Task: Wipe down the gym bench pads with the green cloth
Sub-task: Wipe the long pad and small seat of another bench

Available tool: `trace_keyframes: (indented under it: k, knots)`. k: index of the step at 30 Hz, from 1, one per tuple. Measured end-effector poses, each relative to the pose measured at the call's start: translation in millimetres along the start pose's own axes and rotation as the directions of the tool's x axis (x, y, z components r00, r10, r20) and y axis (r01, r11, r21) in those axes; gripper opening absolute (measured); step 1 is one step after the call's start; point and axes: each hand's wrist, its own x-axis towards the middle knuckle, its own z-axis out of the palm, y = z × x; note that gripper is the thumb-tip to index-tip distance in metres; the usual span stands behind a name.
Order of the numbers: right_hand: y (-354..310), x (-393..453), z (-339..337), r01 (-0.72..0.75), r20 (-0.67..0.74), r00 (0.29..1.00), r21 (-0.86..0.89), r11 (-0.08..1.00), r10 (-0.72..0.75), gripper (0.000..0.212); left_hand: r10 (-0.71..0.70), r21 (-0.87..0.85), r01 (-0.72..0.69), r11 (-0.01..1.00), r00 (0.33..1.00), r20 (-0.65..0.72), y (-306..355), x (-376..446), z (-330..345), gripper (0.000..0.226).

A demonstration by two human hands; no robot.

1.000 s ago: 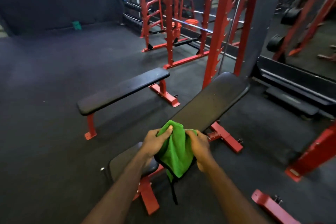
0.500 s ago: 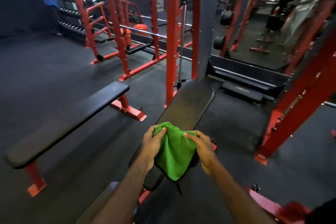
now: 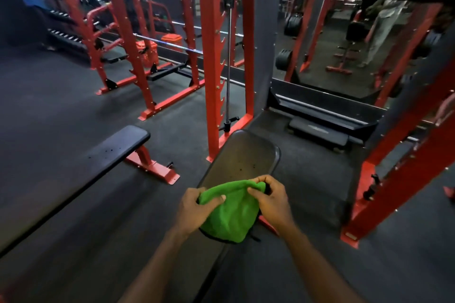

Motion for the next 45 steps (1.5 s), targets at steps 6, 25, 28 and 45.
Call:
trace_keyframes:
  k: [6, 25, 28, 45]
  knots:
    - [24.9, 94.4, -22.9, 0.078, 0.12, 0.991, -0.119, 0.99, -0.064, 0.017, 0.075, 0.188, -0.132, 0.973, 0.956, 0.282, 21.1, 76.7, 18.7, 0.047]
    - [33.3, 202.9, -28.8, -0.432, 0.141, 0.897, 0.086, 0.898, 0.418, 0.031, -0.017, -0.164, 0.076, 0.984, 0.942, 0.335, 26.8, 205.2, 64.4, 0.025]
    - [47.9, 218.8, -25.0, -0.416, 0.048, 0.909, 0.013, 0.909, 0.415, 0.031, -0.001, -0.179, 0.103, 0.978, 0.87, 0.494, 19.5, 218.5, 72.5, 0.012]
    - [124.6, 362.0, -23.8, 0.162, 0.265, 0.957, -0.827, 0.538, 0.121, 0.083, -0.103, -0.019, 0.106, 0.994, 0.987, 0.123, 14.0, 309.9, 183.6, 0.044]
